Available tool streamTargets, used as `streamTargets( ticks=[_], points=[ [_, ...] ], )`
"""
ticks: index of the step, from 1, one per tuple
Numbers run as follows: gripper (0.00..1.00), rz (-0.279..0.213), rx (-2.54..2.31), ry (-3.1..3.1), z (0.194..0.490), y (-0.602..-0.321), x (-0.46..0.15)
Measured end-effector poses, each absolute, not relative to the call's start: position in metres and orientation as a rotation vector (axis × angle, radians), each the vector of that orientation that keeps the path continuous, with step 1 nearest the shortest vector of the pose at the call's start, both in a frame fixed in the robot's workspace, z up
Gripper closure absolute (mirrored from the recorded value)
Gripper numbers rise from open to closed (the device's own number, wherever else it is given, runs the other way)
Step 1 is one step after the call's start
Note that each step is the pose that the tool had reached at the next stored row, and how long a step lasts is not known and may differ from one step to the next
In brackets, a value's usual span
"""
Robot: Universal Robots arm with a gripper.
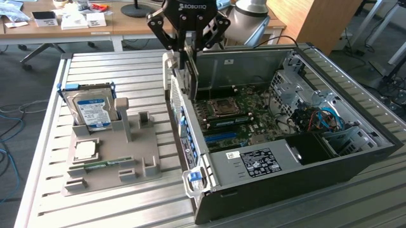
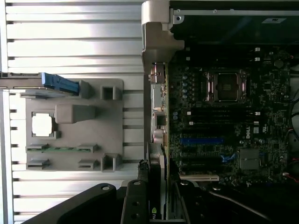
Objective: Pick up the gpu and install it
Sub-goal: 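Pick up the gpu and move the gpu toward the slot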
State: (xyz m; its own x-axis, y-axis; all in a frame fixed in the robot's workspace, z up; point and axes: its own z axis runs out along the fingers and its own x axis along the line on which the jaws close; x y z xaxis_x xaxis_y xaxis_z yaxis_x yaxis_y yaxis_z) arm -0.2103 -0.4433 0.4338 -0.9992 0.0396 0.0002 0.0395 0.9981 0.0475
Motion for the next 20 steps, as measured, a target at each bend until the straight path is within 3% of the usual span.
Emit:
streamTargets(
  ticks=[20],
  points=[
    [0.73,0.075,0.062,3.139,0.434,-0.443,-0.167]
  ],
)
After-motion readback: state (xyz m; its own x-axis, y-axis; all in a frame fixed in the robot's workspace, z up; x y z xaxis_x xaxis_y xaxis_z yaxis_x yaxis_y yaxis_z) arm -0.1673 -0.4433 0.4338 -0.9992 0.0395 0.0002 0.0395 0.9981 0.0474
